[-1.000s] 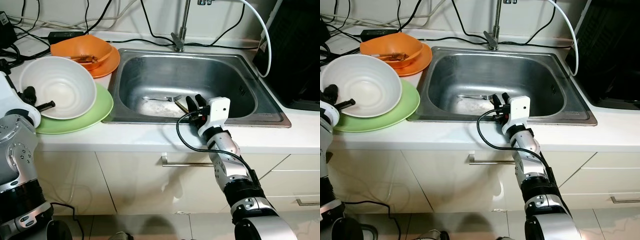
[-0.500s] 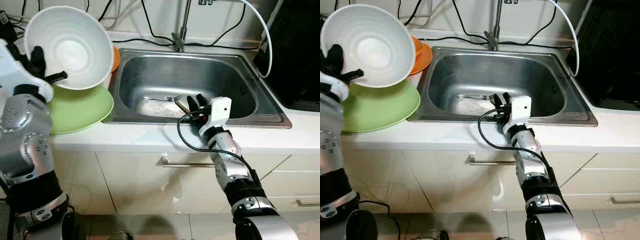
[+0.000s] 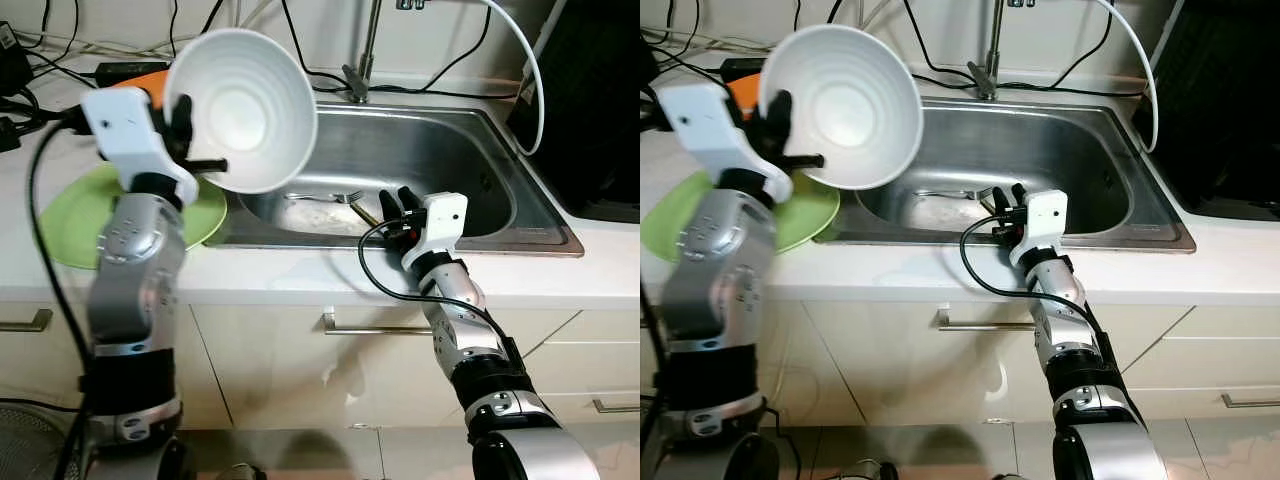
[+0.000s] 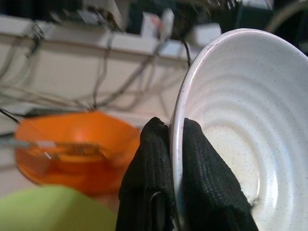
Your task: Kitchen organization
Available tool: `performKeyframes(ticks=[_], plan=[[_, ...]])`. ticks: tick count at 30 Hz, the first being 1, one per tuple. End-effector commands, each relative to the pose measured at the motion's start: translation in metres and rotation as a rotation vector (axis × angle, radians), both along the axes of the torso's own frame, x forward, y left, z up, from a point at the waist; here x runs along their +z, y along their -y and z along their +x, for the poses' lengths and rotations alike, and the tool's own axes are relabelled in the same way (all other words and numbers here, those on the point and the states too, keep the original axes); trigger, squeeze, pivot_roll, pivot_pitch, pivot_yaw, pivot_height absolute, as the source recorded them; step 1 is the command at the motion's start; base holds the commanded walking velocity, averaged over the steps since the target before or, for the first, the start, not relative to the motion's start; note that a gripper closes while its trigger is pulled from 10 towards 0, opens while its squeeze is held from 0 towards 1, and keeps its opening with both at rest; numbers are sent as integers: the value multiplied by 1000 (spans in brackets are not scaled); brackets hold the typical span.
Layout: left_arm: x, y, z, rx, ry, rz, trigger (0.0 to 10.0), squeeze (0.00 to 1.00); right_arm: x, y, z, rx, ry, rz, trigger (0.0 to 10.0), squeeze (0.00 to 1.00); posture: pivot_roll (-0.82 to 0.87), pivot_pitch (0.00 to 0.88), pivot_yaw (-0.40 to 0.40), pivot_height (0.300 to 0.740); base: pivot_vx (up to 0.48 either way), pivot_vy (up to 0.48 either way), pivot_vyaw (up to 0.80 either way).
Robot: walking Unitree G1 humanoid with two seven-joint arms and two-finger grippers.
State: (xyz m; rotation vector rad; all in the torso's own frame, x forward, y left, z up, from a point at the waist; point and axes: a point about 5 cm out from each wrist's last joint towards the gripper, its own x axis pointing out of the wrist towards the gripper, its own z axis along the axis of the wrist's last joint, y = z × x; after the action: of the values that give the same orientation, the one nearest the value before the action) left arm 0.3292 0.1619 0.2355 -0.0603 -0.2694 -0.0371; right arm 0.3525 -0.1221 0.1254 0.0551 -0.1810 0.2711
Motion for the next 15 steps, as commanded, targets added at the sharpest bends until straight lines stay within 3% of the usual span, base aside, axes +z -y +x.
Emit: performKeyframes(ticks=[1, 15], plan=[[6, 8, 0, -24, 44, 18, 10000, 0, 5, 4, 3, -15, 6, 17, 10000, 0, 9, 0, -21, 740, 0, 0, 0], [-16, 37, 3, -84, 51, -38, 10000, 0, 10, 6, 6, -21, 14, 35, 10000, 0, 9, 0, -19, 740, 0, 0, 0]])
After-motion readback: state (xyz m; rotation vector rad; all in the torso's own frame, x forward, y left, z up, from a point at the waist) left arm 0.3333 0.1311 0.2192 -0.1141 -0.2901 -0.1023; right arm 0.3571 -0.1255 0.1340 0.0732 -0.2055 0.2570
